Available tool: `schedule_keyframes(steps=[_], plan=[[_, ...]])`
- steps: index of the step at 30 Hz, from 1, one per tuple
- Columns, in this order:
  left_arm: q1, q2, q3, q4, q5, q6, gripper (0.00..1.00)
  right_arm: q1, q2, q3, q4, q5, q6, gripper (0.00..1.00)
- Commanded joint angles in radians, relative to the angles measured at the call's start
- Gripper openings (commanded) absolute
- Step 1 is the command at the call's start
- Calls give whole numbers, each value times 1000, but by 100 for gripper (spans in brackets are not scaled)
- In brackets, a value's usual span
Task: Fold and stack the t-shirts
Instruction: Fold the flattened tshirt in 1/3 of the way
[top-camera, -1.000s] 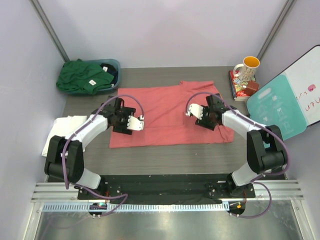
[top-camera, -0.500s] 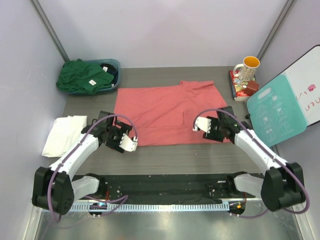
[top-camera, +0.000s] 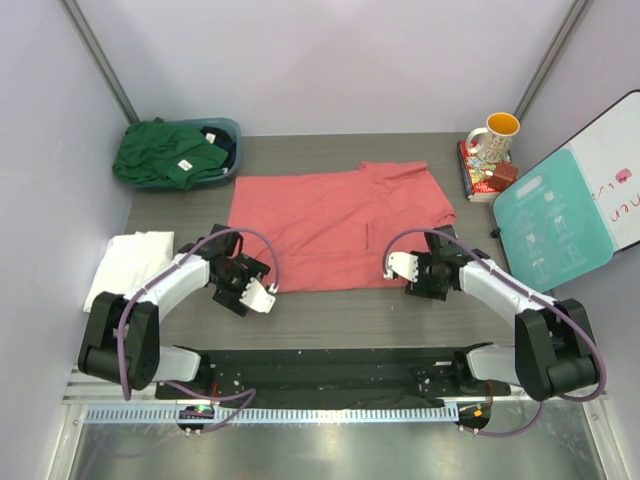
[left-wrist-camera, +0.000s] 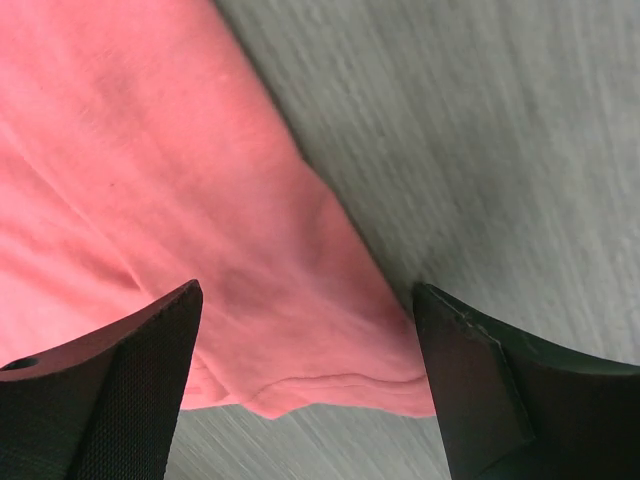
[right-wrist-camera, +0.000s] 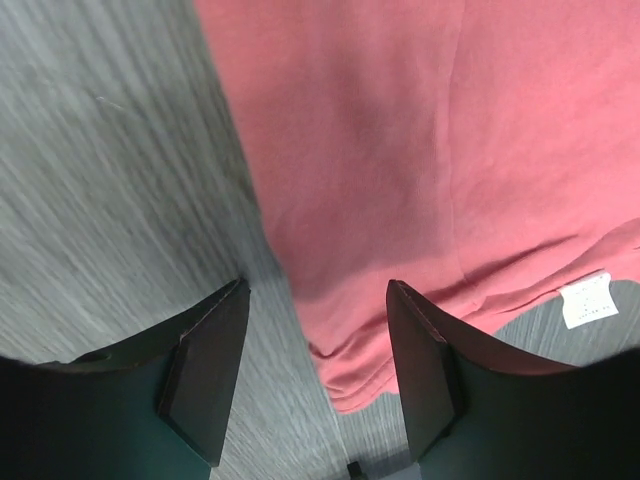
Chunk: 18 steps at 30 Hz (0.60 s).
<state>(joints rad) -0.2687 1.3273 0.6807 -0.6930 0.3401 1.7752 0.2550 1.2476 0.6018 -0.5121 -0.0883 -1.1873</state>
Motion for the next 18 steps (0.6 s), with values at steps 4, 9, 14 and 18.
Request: schedule_keyframes(steps=[4,9,14,18], plan=[[-3,90,36,62,-1,15,86,12,99,35,139,41,38,62],[-3,90,37,31,-4,12,50,24,118,36,138,48,41,23],[-1,81,92,-134,-6,-2,0,29,58,39,43,36,19,1],[-1,32,89,-236,-4,15,0,32,-39,47,-119,-8,-55,1]])
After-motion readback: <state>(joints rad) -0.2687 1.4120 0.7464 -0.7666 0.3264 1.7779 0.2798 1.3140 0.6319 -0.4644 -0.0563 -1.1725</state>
